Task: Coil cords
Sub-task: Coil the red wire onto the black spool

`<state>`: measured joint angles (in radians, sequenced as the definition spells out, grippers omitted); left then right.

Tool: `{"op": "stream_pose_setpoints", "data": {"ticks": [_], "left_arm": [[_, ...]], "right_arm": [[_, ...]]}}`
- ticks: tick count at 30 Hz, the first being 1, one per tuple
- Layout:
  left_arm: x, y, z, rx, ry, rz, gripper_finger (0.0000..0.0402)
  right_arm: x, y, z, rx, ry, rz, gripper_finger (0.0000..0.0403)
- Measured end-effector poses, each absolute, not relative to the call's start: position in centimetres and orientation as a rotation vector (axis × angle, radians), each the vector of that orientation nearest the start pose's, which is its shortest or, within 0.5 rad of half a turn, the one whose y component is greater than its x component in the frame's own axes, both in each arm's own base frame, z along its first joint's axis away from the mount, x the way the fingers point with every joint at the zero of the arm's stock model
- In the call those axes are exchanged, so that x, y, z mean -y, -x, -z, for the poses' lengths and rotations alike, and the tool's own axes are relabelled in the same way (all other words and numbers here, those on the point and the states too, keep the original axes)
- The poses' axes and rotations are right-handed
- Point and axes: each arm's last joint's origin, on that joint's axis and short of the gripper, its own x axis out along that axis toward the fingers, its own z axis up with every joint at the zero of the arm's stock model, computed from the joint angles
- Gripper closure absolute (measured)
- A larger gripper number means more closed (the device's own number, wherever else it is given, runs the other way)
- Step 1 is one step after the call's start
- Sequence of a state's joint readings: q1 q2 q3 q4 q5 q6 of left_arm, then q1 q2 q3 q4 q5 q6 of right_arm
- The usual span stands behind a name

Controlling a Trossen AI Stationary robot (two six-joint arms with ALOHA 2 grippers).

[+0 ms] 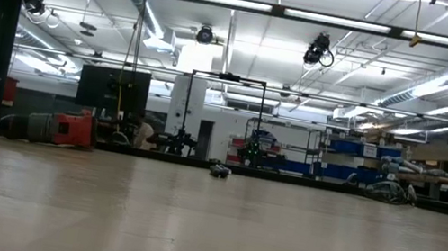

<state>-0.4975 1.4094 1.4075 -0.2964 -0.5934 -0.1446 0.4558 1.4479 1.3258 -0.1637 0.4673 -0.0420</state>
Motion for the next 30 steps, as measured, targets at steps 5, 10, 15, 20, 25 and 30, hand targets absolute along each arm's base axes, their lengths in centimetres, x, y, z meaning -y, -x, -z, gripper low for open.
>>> {"op": "stream_pose_setpoints", "data": {"ticks": [5,10,15,20,25,30], "left_arm": [[13.3,-28.0,-39.5,-0.273,-0.026,-0.116,0.0376],[13.3,-28.0,-39.5,-0.277,-0.029,-0.115,0.0374],[13.3,-28.0,-39.5,-0.28,-0.033,-0.115,0.0359],[13.2,-27.6,-40.3,-0.249,-0.017,-0.11,0.0317],[13.5,-27.2,-41.4,-0.242,-0.023,-0.096,0.028],[13.2,-26.8,-41.3,-0.315,-0.026,-0.109,0.0275]], "right_arm": [[-12.9,-30.2,-36.6,-0.282,0.151,-0.008,0.0397],[-12.7,-30.2,-36.5,-0.298,0.154,-0.014,0.0397],[-12.2,-30.2,-36.1,-0.341,0.146,-0.005,0.04],[-12.1,-30.1,-35.2,-0.413,0.165,-0.001,0.0401],[-12.0,-30.0,-35.1,-0.427,0.149,0.009,0.0402],[-11.9,-29.9,-34.9,-0.455,0.147,0.007,0.0402]]}}
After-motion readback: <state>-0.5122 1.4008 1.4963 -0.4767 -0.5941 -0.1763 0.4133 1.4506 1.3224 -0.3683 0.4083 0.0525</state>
